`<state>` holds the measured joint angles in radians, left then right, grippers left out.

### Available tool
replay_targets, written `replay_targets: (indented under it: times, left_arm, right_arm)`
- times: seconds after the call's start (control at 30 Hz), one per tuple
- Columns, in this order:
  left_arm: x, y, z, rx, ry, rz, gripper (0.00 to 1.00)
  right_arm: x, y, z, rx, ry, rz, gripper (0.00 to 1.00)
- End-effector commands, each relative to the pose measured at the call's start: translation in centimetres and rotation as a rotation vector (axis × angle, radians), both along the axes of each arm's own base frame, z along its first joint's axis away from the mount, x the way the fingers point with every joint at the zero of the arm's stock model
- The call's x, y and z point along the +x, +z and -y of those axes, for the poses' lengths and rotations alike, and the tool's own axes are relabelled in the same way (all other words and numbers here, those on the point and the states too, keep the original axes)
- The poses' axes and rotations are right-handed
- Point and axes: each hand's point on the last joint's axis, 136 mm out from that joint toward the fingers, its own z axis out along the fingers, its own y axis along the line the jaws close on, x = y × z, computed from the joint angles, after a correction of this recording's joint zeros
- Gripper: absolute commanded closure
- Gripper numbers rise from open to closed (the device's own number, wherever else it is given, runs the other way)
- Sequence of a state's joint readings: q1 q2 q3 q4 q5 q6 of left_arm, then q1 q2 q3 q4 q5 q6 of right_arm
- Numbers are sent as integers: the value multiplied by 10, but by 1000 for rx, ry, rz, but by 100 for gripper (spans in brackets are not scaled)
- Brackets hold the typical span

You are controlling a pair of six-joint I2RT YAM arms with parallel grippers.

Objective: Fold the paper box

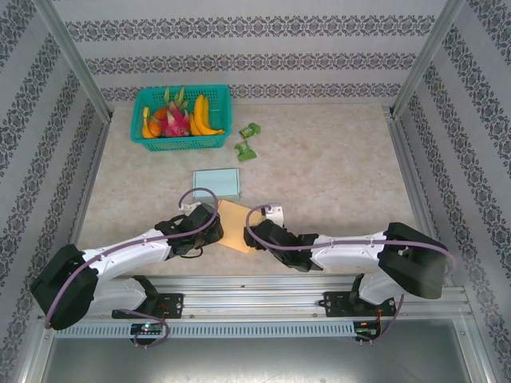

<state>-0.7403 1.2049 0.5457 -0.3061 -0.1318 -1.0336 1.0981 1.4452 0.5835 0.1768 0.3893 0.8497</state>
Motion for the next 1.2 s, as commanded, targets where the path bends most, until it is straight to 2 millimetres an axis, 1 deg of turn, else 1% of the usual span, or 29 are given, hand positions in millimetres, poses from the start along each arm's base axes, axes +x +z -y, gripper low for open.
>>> replay_targets:
  times: [0.0, 0.13, 0.3, 0.37, 0.47, 0.57, 0.63, 0.7, 0.8, 1.0, 1.17]
  left_arm:
    - [-16, -12, -6, 51, -18, -75, 48]
    - [-15, -10, -6, 60, -20, -77, 48]
    - [-14, -1, -8, 67, -19, -64, 45]
    - [-14, 7, -9, 65, -22, -47, 43]
    - [-13, 27, -11, 41, -14, -4, 39]
    - [-11, 44, -15, 5, 11, 51, 28]
    - [-10, 49, -20, -11, 45, 79, 17]
    - [-9, 47, -22, -25, 76, 90, 9]
    - [-7, 39, -19, -55, 112, 88, 0]
    - [6, 29, -10, -21, 93, 38, 0]
    - [13, 17, 6, -41, 54, -17, 1]
  right_arm:
    - [9, 0, -9, -26, 46, -3, 34]
    - [20, -16, -8, -41, 31, -42, 37]
    - [24, -25, -11, -85, 70, -45, 38]
    - [24, -27, -11, -97, 81, -41, 39]
    - [24, -28, -9, -109, 94, -37, 39]
    - [24, -27, -11, -110, 119, -38, 39]
    - [23, -25, -14, -109, 144, -40, 39]
    - [23, -24, -16, -111, 161, -36, 40]
    - [23, -24, -18, -118, 184, -32, 40]
    - [20, -29, -23, -117, 230, -51, 39]
    - [19, -31, -24, -118, 242, -60, 40]
